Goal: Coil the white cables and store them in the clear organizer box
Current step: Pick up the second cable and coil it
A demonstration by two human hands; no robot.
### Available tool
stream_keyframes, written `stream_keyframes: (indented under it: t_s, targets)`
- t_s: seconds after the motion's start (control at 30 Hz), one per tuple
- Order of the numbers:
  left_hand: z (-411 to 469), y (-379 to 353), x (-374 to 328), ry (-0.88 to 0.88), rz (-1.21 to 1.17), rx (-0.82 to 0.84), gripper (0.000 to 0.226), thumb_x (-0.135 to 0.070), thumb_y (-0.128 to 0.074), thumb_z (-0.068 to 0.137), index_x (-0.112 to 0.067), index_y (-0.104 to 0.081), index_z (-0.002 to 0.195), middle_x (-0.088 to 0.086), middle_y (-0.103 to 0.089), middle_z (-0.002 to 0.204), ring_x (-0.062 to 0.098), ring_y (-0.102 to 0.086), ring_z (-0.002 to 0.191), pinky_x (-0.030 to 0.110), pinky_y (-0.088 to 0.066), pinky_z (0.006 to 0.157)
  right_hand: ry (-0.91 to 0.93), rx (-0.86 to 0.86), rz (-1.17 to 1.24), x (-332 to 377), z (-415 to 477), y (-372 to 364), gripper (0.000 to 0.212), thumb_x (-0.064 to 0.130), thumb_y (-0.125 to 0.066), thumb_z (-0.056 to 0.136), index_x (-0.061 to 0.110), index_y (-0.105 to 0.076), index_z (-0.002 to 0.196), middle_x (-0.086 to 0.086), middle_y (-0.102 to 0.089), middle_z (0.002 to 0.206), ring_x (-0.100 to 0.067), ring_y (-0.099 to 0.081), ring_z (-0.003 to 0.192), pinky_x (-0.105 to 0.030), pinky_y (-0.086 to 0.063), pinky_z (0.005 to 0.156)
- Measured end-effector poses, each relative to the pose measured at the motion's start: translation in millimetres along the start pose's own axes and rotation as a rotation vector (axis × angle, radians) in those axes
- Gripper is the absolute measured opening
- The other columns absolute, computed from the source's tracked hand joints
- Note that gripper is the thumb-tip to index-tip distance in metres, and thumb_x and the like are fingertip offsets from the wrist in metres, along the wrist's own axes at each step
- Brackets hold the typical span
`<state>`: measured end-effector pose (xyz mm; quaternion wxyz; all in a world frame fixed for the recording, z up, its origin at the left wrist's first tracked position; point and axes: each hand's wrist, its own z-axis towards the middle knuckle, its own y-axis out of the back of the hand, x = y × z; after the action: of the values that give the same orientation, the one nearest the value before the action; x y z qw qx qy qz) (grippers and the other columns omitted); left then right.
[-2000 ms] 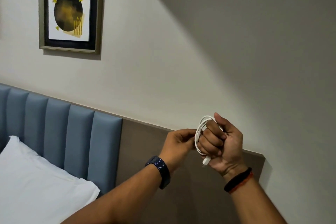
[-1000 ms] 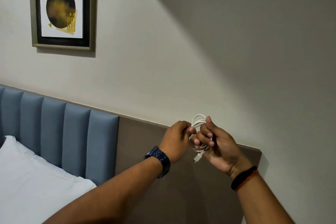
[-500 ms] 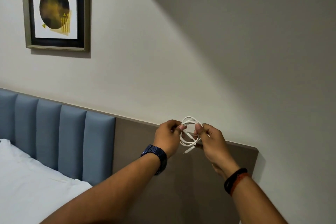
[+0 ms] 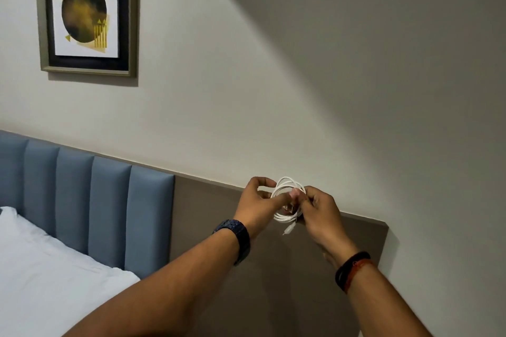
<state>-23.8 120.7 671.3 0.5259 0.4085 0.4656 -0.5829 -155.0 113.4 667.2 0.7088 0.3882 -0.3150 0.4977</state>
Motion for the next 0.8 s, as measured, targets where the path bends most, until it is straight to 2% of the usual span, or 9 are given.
stream_keyframes:
  t_s: [0.1, 0.23, 0.3, 0.4, 0.5, 0.57, 0.7, 0.8]
  targets:
    - [1.7, 2.9, 0.0, 0.018, 0.108, -0.037, 0.033, -0.005, -0.074, 0.066, -0.011, -0.060, 0.095, 0.013, -0.072, 0.086, 0.024, -0.069, 0.072, 0.040, -0.059, 0.076, -0.011, -0.015, -0.013, -1.8, 0.2, 0.3, 0.031, 0.024, -0.051, 0.095, 0.002, -0.061, 0.075, -0.009, -0.071, 0.067, -0.029, -0.066, 0.065, -0.049, -0.055, 0.073]
    - [-2.4, 8.9, -1.8, -0.130, 0.502, -0.148, 0.017, -0.015, -0.071, 0.066, -0.018, -0.070, 0.082, 0.000, -0.073, 0.077, 0.015, -0.070, 0.069, 0.032, -0.060, 0.069, -0.053, -0.020, -0.009, -6.5, -0.6, 0.8, 0.032, 0.026, -0.050, 0.095, 0.006, -0.061, 0.073, -0.006, -0.073, 0.067, -0.030, -0.070, 0.068, -0.048, -0.058, 0.073]
    - [-7.3, 10.1, -5.0, -0.181, 0.684, -0.148, 0.015, -0.019, -0.070, 0.066, -0.018, -0.073, 0.081, 0.000, -0.074, 0.077, 0.016, -0.069, 0.073, 0.030, -0.058, 0.070, -0.068, -0.026, -0.013, -8.8, -0.3, -0.2, 0.032, 0.027, -0.051, 0.095, 0.007, -0.061, 0.072, -0.005, -0.073, 0.066, -0.029, -0.070, 0.068, -0.048, -0.058, 0.073]
    - [-10.3, 11.6, -11.0, -0.184, 0.865, -0.113, 0.010, -0.013, -0.067, 0.068, -0.015, -0.073, 0.075, 0.005, -0.074, 0.076, 0.021, -0.068, 0.073, 0.031, -0.058, 0.068, -0.078, -0.027, -0.036, -12.6, 0.4, -1.4, 0.031, 0.025, -0.051, 0.094, 0.006, -0.061, 0.071, -0.004, -0.071, 0.062, -0.029, -0.068, 0.065, -0.050, -0.058, 0.071]
    - [-9.7, 22.2, -13.5, -0.193, 0.884, 0.009, 0.011, -0.008, -0.067, 0.074, -0.013, -0.072, 0.082, 0.008, -0.074, 0.076, 0.021, -0.070, 0.071, 0.034, -0.059, 0.072, -0.080, -0.079, -0.077, -17.4, 1.1, 6.3, 0.031, 0.025, -0.051, 0.094, 0.008, -0.061, 0.070, -0.003, -0.071, 0.062, -0.027, -0.067, 0.064, -0.049, -0.056, 0.070]
    - [-8.3, 34.4, -14.1, -0.218, 0.870, 0.065, 0.007, -0.011, -0.070, 0.078, -0.014, -0.072, 0.083, 0.006, -0.075, 0.073, 0.016, -0.070, 0.068, 0.032, -0.059, 0.072, -0.090, -0.079, -0.077, -17.3, 0.6, 11.9, 0.031, 0.025, -0.051, 0.094, 0.009, -0.060, 0.070, -0.003, -0.070, 0.062, -0.026, -0.067, 0.062, -0.047, -0.056, 0.069]
    - [-2.9, 54.6, -12.3, -0.350, 0.871, 0.007, 0.005, -0.013, -0.068, 0.081, -0.018, -0.071, 0.081, 0.003, -0.074, 0.069, 0.010, -0.066, 0.062, 0.022, -0.050, 0.064, -0.047, -0.017, -0.055, -5.8, -0.7, 13.0, 0.034, 0.025, -0.048, 0.096, 0.009, -0.057, 0.068, -0.002, -0.067, 0.057, -0.027, -0.070, 0.064, -0.038, -0.054, 0.061]
    - [4.0, 65.7, -15.1, -0.445, 0.843, -0.052, 0.007, -0.013, -0.066, 0.083, -0.016, -0.072, 0.084, 0.003, -0.071, 0.067, 0.014, -0.065, 0.064, 0.017, -0.046, 0.062, -0.038, 0.037, -0.004, 3.3, -2.9, 12.3, 0.036, 0.026, -0.046, 0.097, 0.010, -0.056, 0.066, 0.001, -0.063, 0.055, -0.015, -0.069, 0.058, -0.027, -0.052, 0.053]
